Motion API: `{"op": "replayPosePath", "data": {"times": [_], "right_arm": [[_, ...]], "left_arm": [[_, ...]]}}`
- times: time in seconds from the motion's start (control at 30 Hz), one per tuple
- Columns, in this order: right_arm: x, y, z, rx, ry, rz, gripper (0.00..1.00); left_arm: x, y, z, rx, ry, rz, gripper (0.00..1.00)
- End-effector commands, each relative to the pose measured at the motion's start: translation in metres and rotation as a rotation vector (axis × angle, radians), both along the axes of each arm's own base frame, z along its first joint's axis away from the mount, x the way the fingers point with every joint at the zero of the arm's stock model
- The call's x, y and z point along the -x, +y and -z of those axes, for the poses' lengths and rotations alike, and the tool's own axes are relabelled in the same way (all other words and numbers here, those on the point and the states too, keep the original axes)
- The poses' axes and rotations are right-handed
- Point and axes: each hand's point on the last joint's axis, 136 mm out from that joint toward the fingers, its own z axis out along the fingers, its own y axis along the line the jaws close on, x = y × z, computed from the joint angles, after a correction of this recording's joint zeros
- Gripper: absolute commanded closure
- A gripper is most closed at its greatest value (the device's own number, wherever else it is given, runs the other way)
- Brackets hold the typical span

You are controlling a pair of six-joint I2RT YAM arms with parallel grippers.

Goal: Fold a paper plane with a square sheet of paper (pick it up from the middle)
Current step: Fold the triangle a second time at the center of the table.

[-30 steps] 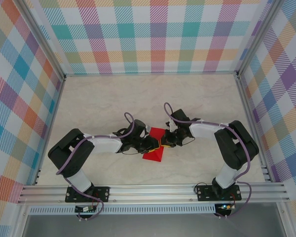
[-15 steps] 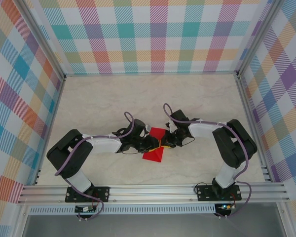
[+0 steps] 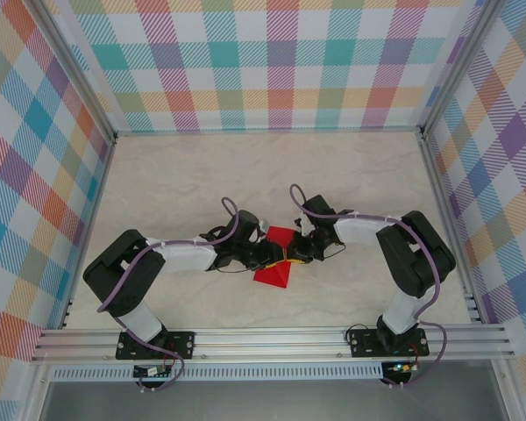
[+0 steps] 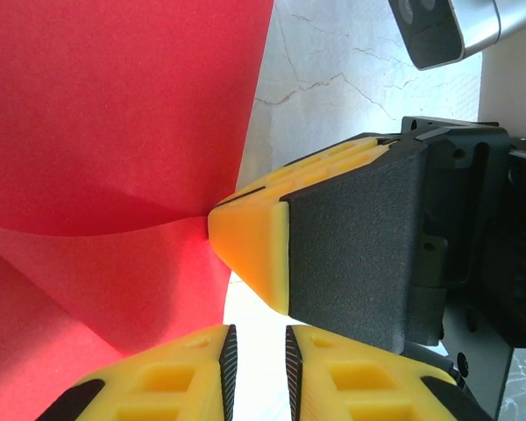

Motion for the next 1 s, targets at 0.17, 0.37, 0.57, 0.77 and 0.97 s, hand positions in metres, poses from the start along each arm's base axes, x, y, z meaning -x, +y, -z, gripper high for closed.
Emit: {"op": "replayPosePath", "data": {"times": [0.17, 0.37, 0.57, 0.77, 0.97], "right_arm": [[-0.002, 0.004, 0.000, -0.004, -0.008, -0.024, 0.90], [-0.003, 0.005, 0.001, -0.004, -0.004, -0.024, 0.90], [-0.002, 0.004, 0.002, 0.002, -0.002, -0.022, 0.90], [-0.002, 0.004, 0.002, 0.001, -0.001, -0.024, 0.90], [-0.002, 0.004, 0.002, 0.002, -0.002, -0.025, 0.89]], "left_arm": [[0.003, -0.012, -0.001, 0.015, -0.014, 0.047, 0.76], [0.003, -0.015, -0.001, 0.012, -0.016, 0.068, 0.76], [0.005, -0.007, 0.016, -0.043, 0.010, 0.052, 0.78], [0.006, -0.001, 0.024, -0.080, 0.016, 0.040, 0.80], [0.007, 0.001, 0.026, -0.089, 0.019, 0.037, 0.80]]}}
